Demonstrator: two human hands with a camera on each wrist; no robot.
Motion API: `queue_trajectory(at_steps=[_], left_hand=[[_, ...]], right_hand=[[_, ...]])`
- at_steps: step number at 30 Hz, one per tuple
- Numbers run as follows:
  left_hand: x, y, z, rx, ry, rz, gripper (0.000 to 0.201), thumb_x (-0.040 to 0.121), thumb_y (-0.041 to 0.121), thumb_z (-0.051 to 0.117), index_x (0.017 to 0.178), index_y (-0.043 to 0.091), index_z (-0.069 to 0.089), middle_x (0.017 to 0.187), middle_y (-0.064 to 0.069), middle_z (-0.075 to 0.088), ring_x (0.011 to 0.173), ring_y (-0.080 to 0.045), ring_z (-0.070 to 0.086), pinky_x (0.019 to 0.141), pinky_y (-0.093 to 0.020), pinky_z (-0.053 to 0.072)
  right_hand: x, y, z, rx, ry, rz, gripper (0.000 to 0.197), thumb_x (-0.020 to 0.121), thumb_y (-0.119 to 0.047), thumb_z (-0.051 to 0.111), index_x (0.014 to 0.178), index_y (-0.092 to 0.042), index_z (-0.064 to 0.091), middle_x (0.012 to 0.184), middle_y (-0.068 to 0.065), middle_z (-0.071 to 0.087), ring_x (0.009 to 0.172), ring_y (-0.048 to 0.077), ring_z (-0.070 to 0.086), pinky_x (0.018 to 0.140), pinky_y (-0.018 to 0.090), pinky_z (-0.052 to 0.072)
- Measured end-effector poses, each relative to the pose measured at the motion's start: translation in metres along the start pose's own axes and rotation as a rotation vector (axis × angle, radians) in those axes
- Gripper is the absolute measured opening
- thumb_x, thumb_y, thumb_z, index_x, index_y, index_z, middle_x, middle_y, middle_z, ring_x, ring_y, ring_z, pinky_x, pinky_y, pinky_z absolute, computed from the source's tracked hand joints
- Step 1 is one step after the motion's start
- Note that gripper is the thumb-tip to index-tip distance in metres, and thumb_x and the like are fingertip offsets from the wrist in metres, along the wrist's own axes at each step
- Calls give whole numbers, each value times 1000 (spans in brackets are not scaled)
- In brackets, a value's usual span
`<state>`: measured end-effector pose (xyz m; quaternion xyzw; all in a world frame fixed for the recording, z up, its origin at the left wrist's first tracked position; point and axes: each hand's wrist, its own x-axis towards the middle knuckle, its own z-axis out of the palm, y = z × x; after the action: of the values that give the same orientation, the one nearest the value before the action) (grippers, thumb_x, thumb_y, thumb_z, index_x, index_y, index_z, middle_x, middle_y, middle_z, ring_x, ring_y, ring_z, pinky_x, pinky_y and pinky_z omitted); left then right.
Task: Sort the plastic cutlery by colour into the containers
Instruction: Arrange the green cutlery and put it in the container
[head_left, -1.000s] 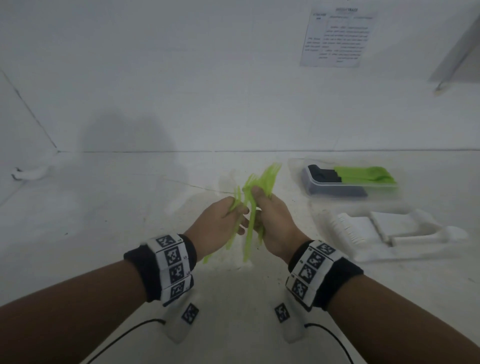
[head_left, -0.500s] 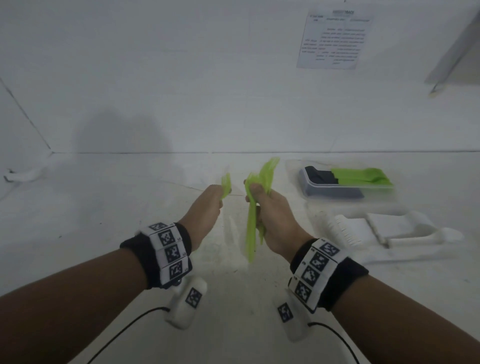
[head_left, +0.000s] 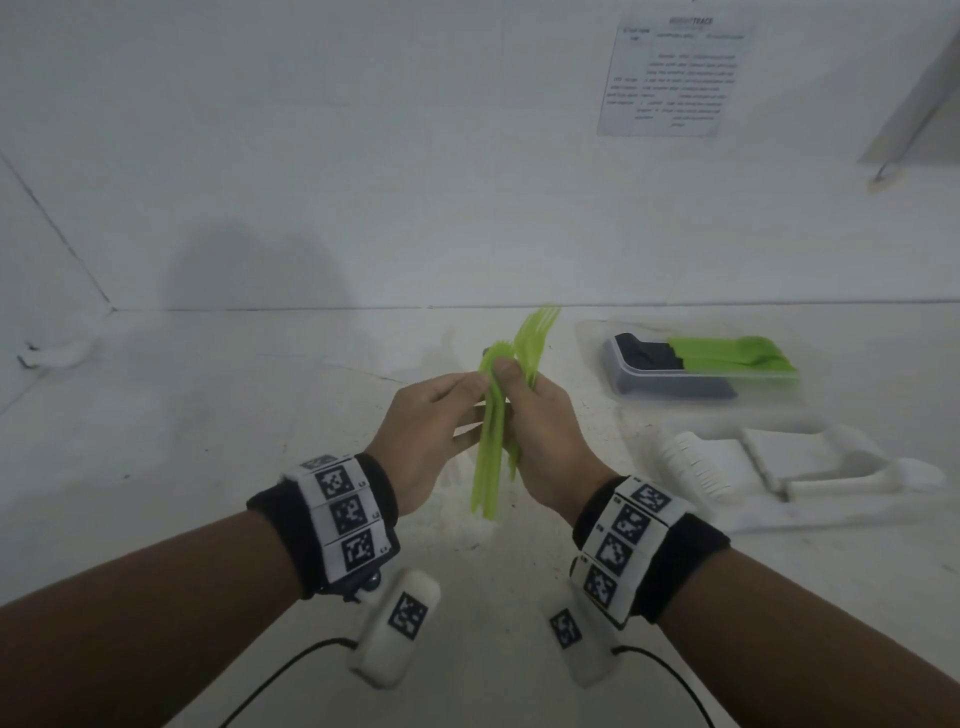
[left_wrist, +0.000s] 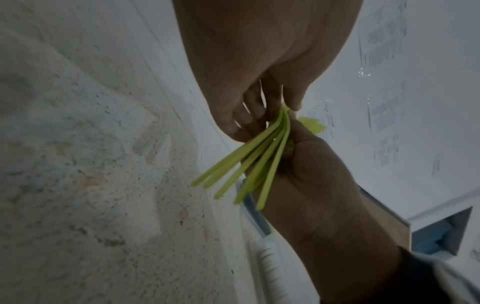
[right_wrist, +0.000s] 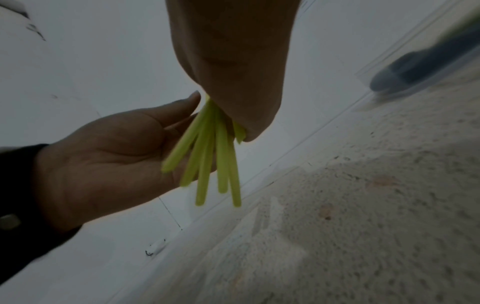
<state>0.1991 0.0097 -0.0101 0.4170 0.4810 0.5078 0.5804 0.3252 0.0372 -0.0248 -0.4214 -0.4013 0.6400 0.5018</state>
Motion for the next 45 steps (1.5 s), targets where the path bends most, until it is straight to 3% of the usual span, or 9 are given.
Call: queue_trajectory(at_steps=[6,11,17,21,24,28,36,39,45], left_hand=[[-2,-2,-6,46,87,57,17,100,10,63,110,0,72,103,-19,75,95,-28,72,83,-32,60],[-7,2,2,124,10,83,23,101,17,63,123,13,67,107,-7,77,102,-23,74,90,-40,59],[-11,-4,-1,264,-16,99,23,104,13,54,125,19,46,104,-10,73,93,-23,71,85,-41,59],[-8,-7,-7,360,34,115,23,106,10,46,126,20,41,108,-11,67,90,-19,72,84,-41,62],[-1,-7,-15,325,175,89,25,104,8,46,125,19,41,108,-11,61,75,-15,68,77,-33,60],[6,-10,-21,271,293,37,28,102,8,44,127,19,43,104,-9,61,69,-14,56,71,-31,52],[4,-10,-4,199,166,78,31,103,11,46,126,25,62,107,-8,72,85,-13,67,80,-29,54],[4,-9,-4,149,139,79,28,100,9,50,115,19,72,107,-12,75,103,-28,71,95,-43,57],[4,-9,-14,-86,178,40,25,98,2,62,122,5,70,108,-11,77,105,-23,74,92,-36,58]], right_hand=[[-3,3,3,-33,-50,52,29,106,-39,54,102,-19,74,100,10,75,86,21,70,74,32,58],[-1,8,10,8,17,51,44,92,-61,66,95,-19,78,120,33,66,93,33,63,99,61,51],[7,19,12,-4,-11,113,64,88,-64,68,113,-5,67,94,13,55,77,29,44,60,34,38],[5,20,18,-128,-76,143,52,99,-63,52,128,-20,55,95,8,54,58,10,44,50,25,34],[2,19,17,-83,-46,161,32,102,-54,45,125,-32,42,101,4,43,61,9,40,54,25,36],[2,16,11,-170,-37,57,25,107,-29,37,119,-38,58,95,0,41,62,9,36,58,25,34],[-2,19,16,-172,1,-85,30,106,-20,52,123,-36,71,106,1,73,68,2,53,66,21,45],[-4,18,20,-164,10,-106,31,106,-15,52,127,-29,70,107,-6,75,86,-3,67,76,16,51],[-2,16,27,-58,-19,-43,30,108,-14,49,130,-20,69,121,-4,75,112,7,70,100,28,55]])
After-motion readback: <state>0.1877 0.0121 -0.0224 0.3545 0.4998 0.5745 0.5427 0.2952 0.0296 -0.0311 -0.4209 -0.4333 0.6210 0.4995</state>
